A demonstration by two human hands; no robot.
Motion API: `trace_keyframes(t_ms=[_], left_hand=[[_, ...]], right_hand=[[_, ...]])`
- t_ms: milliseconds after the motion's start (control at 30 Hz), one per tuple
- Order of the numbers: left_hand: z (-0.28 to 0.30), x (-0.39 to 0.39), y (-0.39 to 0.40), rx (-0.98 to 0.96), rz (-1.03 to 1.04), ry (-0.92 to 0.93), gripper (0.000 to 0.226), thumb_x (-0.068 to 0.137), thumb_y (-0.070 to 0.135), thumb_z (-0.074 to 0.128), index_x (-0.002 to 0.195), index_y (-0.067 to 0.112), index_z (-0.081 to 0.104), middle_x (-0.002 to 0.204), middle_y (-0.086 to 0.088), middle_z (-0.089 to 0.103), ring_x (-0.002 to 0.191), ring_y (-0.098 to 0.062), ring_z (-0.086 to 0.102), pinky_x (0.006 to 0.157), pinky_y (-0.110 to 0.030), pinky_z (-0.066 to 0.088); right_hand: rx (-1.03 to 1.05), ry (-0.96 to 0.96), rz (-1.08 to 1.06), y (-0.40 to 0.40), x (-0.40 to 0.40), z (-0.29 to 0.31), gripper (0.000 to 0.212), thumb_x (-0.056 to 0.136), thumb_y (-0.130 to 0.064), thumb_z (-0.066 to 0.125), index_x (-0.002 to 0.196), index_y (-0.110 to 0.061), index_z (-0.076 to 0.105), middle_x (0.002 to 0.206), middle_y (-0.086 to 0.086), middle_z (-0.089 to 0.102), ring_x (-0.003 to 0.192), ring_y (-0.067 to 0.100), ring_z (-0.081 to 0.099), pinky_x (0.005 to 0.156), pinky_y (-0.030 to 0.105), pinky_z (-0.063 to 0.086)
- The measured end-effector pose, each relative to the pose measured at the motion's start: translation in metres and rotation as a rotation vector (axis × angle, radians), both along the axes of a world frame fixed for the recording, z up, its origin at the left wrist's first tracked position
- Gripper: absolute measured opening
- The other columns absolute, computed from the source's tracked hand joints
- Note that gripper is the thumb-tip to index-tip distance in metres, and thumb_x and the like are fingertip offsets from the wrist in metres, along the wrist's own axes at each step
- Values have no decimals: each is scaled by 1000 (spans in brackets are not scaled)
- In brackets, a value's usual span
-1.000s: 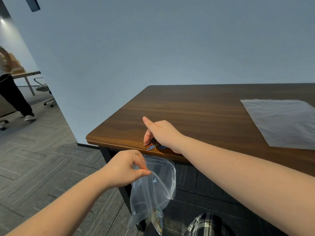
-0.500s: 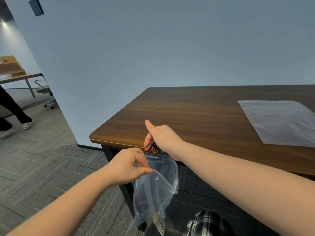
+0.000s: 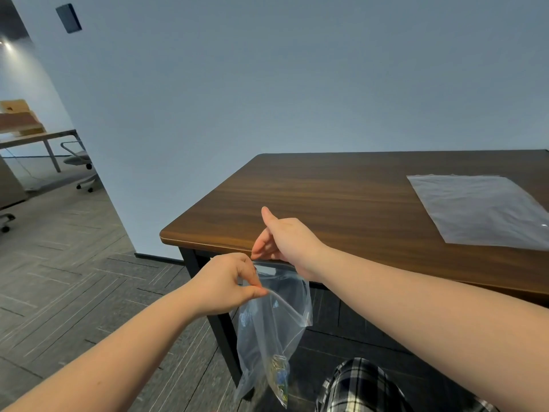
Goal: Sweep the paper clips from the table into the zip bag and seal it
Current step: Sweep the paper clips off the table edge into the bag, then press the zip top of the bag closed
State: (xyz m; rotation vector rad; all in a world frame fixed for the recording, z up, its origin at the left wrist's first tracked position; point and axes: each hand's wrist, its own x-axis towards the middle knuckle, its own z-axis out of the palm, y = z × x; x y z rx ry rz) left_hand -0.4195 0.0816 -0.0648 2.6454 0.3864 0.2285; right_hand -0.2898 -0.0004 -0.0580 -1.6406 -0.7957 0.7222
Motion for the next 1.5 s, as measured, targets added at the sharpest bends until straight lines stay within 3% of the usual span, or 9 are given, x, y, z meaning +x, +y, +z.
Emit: trace_keyframes(t_ms=[333, 500, 633, 800, 900, 1200, 1333, 1400, 1500], left_hand=[[6, -4, -5, 32, 15, -7, 12, 73, 36, 71, 75, 25, 75, 84, 10, 65, 82, -7, 60, 78, -27, 52], [28, -5, -7, 167, 61, -56, 17, 76, 37, 68, 80, 22, 75, 78, 12, 61, 76, -5, 56, 65, -15, 41], [68, 2, -7, 244, 131, -123, 20, 77, 36, 68, 82, 18, 75, 80, 4, 69, 76, -11, 57, 68, -21, 41], [125, 29, -10, 351, 214, -215, 24, 80, 35, 66, 86, 13, 73, 91, -7, 74, 79, -18, 58, 68, -25, 39], [151, 49, -12, 389, 224, -256, 26, 80, 35, 65, 86, 11, 73, 93, -10, 73, 86, -23, 62, 69, -26, 41], [173, 105, -16, 467, 231, -373, 28, 81, 36, 64, 85, 9, 70, 91, -11, 71, 88, -26, 60, 67, -26, 35], [190, 129, -22, 450, 226, -556, 27, 78, 40, 65, 80, 14, 69, 77, -3, 56, 83, -25, 54, 67, -29, 34], [204, 138, -21, 446, 230, -595, 28, 75, 46, 66, 73, 18, 67, 69, 2, 50, 83, -24, 48, 67, -31, 35], [218, 152, -12, 441, 235, -560, 30, 75, 49, 64, 65, 22, 56, 61, 6, 45, 89, -29, 50, 65, -33, 35]], right_hand=[[32, 1, 19, -18, 1, 10, 58, 98, -44, 39, 78, -1, 71, 80, 12, 73, 79, 21, 69, 85, 34, 57], [-43, -325, 118, -39, 12, 26, 31, 95, -28, 53, 90, -4, 72, 85, 4, 72, 76, 13, 63, 72, 27, 54], [-115, -419, 189, -52, 22, 54, 40, 92, -50, 49, 94, -18, 74, 88, -7, 71, 72, 8, 57, 65, 25, 45], [-174, -565, 361, -59, 34, 85, 41, 80, -61, 57, 108, -34, 68, 101, -18, 63, 95, 0, 56, 82, 21, 42], [-115, -646, 278, -55, 48, 96, 27, 85, -44, 64, 105, -28, 71, 83, -18, 58, 77, 1, 52, 68, 16, 38], [-1, -499, 61, -53, 103, 123, 19, 92, -26, 59, 85, -11, 68, 86, 6, 58, 77, 17, 55, 62, 32, 55], [179, -436, -69, -59, 124, 141, 20, 94, -21, 57, 80, -10, 65, 76, 4, 62, 67, 12, 56, 45, 19, 42], [274, -444, -129, -68, 137, 159, 18, 93, -20, 59, 80, -8, 65, 73, 0, 65, 67, 6, 59, 50, 14, 50], [393, -429, -173, -85, 159, 185, 19, 91, -16, 62, 73, -8, 64, 70, 2, 65, 70, 11, 62, 73, 32, 61]])
